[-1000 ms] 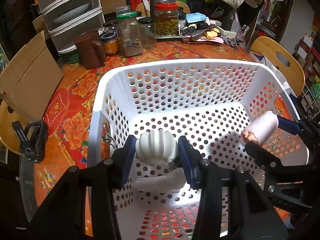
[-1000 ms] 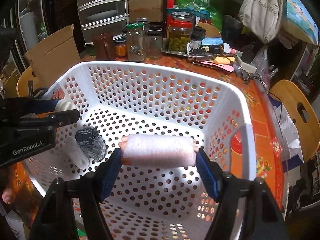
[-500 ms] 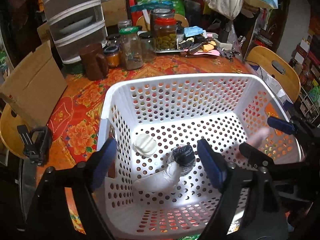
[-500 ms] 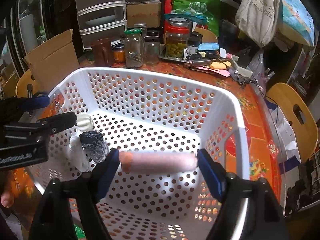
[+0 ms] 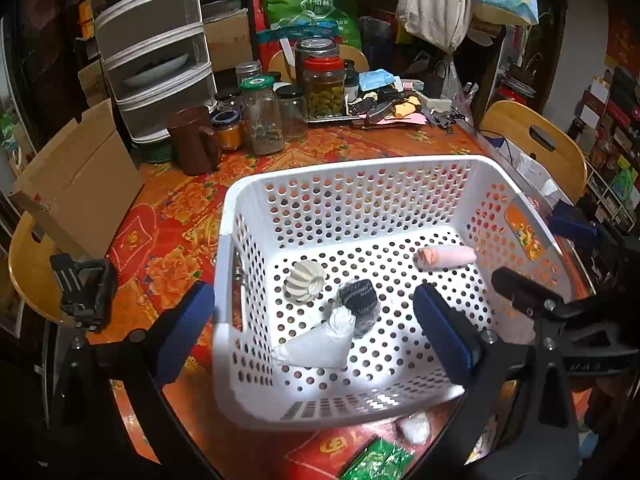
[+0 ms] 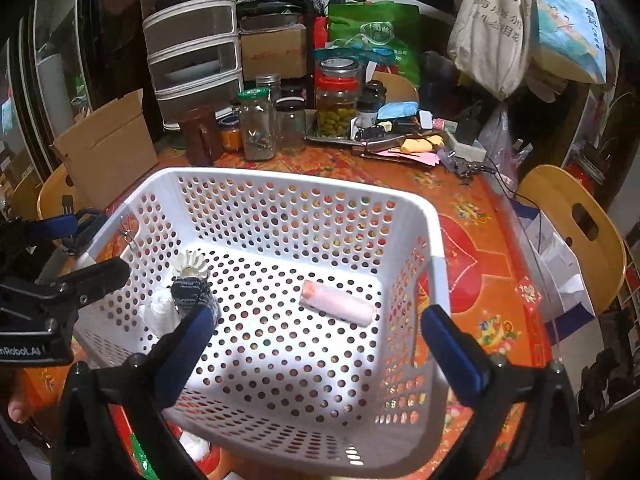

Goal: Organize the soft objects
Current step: 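Move both grippers back to the green packet and snack packet, then grasp the green packet with the left gripper while the right grasps the printed snack packet, then lift the green packet with the left gripper toward the basket while the right carries the snack packet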

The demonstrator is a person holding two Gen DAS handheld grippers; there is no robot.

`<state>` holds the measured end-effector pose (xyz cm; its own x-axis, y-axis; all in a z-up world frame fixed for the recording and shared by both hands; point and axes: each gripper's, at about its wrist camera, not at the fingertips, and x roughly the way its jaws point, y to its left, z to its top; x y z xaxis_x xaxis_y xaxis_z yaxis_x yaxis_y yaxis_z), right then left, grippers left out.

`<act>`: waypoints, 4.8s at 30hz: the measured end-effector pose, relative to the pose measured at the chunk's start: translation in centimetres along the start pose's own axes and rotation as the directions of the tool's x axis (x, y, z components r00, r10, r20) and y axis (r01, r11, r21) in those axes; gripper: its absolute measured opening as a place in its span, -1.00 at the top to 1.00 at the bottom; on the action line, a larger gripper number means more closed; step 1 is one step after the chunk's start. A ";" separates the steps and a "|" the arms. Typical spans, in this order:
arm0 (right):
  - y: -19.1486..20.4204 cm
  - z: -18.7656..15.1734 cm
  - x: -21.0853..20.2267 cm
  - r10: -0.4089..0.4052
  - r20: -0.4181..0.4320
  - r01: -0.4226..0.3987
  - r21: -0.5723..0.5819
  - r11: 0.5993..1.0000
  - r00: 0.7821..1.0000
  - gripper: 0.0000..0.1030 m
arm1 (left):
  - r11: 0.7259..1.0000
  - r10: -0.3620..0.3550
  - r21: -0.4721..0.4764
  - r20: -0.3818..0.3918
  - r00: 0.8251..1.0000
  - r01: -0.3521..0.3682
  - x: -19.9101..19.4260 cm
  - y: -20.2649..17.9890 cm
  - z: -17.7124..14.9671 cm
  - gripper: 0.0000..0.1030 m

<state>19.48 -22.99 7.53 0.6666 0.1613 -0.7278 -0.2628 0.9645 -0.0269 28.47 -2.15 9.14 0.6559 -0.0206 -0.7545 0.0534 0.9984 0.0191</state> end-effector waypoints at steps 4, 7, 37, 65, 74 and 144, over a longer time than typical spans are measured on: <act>-0.3 -0.2 -0.9 0.014 0.013 -0.014 0.010 1.000 1.000 -1.00 | 1.000 0.006 -0.005 0.029 1.000 -0.006 -1.6 0.4 -0.5 -0.99; -0.2 -0.5 -1.7 0.011 0.023 -0.012 0.009 1.000 1.000 -1.00 | 1.000 0.008 -0.015 0.048 0.999 -0.008 -2.7 0.8 -1.1 -0.99; 2.1 -16.2 -7.6 0.156 0.071 -0.158 0.021 0.987 0.985 -1.00 | 0.997 -0.048 -0.061 0.083 0.995 0.054 -6.9 -0.6 -20.4 -0.99; 7.0 -20.8 -1.6 0.084 -0.039 -0.089 -0.141 0.986 0.996 0.07 | 0.996 -0.087 -0.025 -0.059 0.994 0.086 0.6 -2.3 -23.3 -0.93; 6.6 -20.9 -2.1 0.126 -0.015 -0.127 -0.114 0.985 0.992 0.65 | 0.995 -0.104 -0.003 -0.076 0.992 0.104 1.3 -3.3 -23.4 -0.87; 2.8 -14.3 -12.1 0.167 0.235 -0.153 -0.075 0.985 0.958 0.94 | 0.999 0.005 -0.047 0.259 0.966 0.008 -11.7 1.2 -18.7 -0.12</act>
<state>0.67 -25.24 6.49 0.7583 0.3645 -0.5405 -0.4134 0.9099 0.0337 6.76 0.28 5.77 0.8289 -0.0288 -0.5587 0.0230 0.9996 -0.0174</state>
